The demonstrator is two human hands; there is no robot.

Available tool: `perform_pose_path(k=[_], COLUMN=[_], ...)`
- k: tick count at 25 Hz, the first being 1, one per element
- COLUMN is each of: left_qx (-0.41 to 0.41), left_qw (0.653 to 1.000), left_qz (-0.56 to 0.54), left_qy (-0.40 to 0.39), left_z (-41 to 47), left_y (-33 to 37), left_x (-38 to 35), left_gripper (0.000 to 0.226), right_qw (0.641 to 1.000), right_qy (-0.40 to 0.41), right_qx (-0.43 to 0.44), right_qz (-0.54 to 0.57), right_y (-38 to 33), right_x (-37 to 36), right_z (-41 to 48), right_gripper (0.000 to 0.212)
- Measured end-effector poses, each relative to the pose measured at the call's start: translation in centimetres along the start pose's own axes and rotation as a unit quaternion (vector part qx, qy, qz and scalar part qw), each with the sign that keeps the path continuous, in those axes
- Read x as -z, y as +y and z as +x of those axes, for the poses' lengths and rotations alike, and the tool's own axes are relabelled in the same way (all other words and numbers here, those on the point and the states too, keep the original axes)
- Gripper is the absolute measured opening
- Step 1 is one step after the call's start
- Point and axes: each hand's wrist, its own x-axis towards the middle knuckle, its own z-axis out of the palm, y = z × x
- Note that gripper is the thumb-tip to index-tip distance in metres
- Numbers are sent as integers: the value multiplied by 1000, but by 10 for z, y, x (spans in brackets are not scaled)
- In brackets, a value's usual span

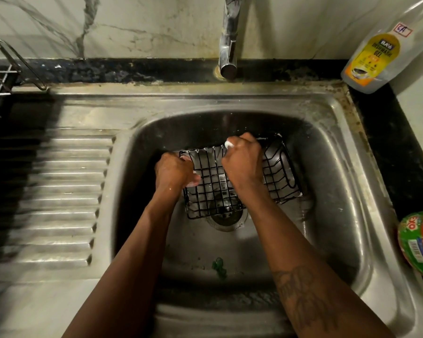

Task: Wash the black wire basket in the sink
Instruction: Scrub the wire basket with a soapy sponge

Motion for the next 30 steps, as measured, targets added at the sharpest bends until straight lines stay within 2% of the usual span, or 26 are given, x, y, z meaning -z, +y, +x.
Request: perform_pose_path(k=[3,6,8,11,13,15,17,19,23,26,27,30], left_qx=[-2,-31,-59,-30,11,21,23,24,36,44,45,33], left_qw=[1000,999,997,999,995,992,990,989,987,986,986,988], left_qz=[-10,20,45,-25,-102,-124,-132,-142,-151,-155,-154,-142], left_qy=[3,9,30,25,-9,-27,-33,-35,-41,-46,-47,-41], left_z=[-2,-9,-14,-10,-11,-10,-10,-10,-14,-14,-13,-16], left_y=[0,1,2,2,4,5,4,4,5,4,4,4], left_x=[-2,-9,-11,-11,-11,-11,-11,-10,-10,-9,-9,-12], left_gripper=[6,9,20,16,14,8,10,9,11,13,13,13], right_qw=[1000,995,989,988,997,996,963,907,844,818,828,907], right_qy=[-14,-60,-93,-84,-44,37,126,183,153,177,176,113], right_qx=[4,67,110,121,43,-67,-223,-339,-391,-387,-375,-274], right_qz=[6,50,44,41,53,46,81,172,335,388,379,299], right_y=[-3,-29,-43,-32,-13,8,31,44,26,19,18,5], right_x=[-5,-13,-23,-20,-8,3,10,11,-8,-14,-14,-15], right_z=[-1,-13,-14,-16,-19,-20,-13,-4,-5,-5,-6,-16], right_gripper=[41,30,24,26,22,25,31,29,31,25,25,12])
